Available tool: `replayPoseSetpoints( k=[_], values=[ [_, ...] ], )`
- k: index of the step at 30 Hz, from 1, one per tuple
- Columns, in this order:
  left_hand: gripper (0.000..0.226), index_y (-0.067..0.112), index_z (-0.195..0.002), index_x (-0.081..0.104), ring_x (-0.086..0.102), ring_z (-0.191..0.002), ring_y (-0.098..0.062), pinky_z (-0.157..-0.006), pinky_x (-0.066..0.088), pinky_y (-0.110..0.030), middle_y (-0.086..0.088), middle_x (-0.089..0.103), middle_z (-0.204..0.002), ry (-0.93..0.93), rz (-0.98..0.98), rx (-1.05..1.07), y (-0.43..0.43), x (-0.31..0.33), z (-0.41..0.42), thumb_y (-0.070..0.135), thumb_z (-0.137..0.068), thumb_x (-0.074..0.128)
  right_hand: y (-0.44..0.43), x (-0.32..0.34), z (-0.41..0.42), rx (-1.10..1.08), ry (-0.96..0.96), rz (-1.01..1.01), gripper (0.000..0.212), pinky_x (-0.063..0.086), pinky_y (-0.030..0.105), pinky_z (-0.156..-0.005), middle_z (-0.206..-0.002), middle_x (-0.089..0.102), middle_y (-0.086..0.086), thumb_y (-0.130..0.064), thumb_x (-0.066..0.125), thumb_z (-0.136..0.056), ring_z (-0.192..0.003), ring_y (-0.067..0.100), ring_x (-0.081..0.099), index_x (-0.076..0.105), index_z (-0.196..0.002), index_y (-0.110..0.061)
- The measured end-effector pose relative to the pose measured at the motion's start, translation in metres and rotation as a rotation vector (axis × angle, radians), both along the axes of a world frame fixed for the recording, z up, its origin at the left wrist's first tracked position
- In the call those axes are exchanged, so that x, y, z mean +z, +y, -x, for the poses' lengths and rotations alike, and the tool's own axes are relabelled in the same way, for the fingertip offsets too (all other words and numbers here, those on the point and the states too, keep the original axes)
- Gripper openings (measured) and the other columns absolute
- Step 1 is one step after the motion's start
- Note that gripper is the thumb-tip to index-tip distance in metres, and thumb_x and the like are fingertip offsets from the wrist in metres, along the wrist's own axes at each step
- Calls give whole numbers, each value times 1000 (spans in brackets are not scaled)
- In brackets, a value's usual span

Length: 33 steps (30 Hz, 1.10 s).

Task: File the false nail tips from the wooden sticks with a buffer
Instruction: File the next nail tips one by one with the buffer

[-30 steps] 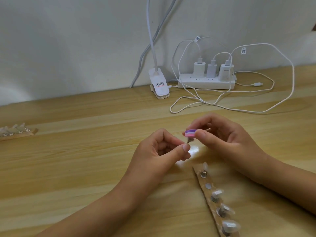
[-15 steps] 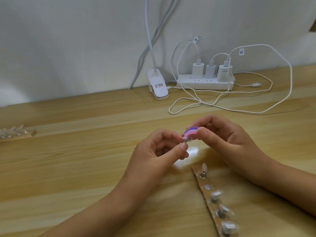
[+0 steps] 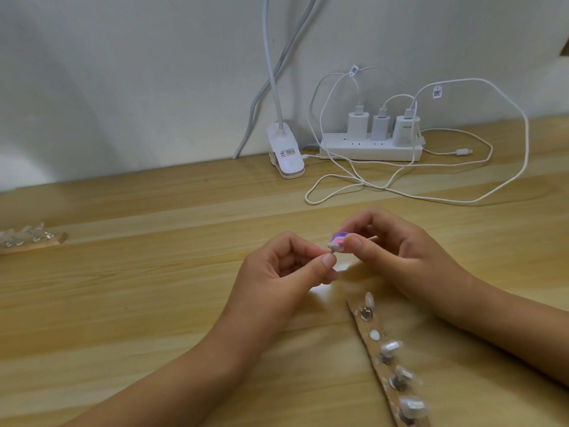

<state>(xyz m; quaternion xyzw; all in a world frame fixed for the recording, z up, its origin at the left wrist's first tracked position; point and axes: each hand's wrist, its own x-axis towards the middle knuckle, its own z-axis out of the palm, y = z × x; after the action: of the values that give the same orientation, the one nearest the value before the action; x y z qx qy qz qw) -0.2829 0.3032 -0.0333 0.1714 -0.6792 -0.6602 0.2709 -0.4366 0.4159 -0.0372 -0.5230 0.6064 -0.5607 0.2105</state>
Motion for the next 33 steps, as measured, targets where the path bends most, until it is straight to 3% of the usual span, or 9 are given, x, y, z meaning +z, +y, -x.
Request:
replayPoseSetpoints(
  k=[5,13,17,20,23,27,31,33],
  values=[
    [15,14,-78,68,72,-73,-12,-65,50,-14,-7,75,-75,0,3,0,-1,-1,0,27,-71,73,0,1,-1,-9,28,19,22,52,32,-86,-99,70,0,-41,68,-87,-94,21,66,65,-97,-22],
    [16,13,-79,67,72,-74,-13,-66,51,-14,-7,75,-75,7,6,-13,0,-1,-1,27,-71,72,1,-1,0,3,6,26,18,51,34,-87,-99,71,0,-36,69,-89,-94,22,66,66,-96,-20],
    [16,12,-79,66,72,-75,-13,-68,52,-16,-8,75,-76,10,1,-26,0,-1,-1,26,-72,72,0,-2,1,-12,97,78,20,51,29,-87,-101,68,1,-38,66,-85,-95,24,65,65,-99,-23],
    [13,15,-78,66,73,-77,-15,-69,53,-16,-6,75,-76,7,-14,-16,-1,-2,0,25,-73,72,-1,-2,2,-5,33,62,16,51,30,-86,-101,69,-2,-38,69,-85,-94,22,65,66,-96,-28],
    [14,13,-79,66,73,-75,-15,-68,53,-17,-7,75,-75,11,-19,-11,-2,-2,1,24,-73,71,0,-2,-1,12,132,161,20,51,32,-87,-103,66,-1,-34,68,-83,-94,24,63,63,-100,-24],
    [15,12,-80,66,73,-75,-14,-67,53,-16,-6,75,-75,12,-35,-4,-4,-3,1,23,-73,72,-2,-3,1,-33,70,101,23,49,30,-85,-101,65,-3,-36,71,-81,-92,15,62,63,-98,-24],
    [13,14,-79,67,72,-76,-14,-70,54,-18,-6,75,-78,12,-12,-15,-3,-4,0,24,-74,72,0,-2,0,-8,185,147,23,51,33,-85,-104,65,-4,-34,69,-83,-96,21,62,62,-101,-22],
    [12,15,-78,67,72,-76,-14,-69,53,-17,-6,75,-76,13,-27,-7,-4,-4,0,25,-73,72,-3,-2,2,-72,134,77,25,51,40,-86,-101,66,-5,-43,73,-83,-93,17,61,63,-98,-25]
  ],
)
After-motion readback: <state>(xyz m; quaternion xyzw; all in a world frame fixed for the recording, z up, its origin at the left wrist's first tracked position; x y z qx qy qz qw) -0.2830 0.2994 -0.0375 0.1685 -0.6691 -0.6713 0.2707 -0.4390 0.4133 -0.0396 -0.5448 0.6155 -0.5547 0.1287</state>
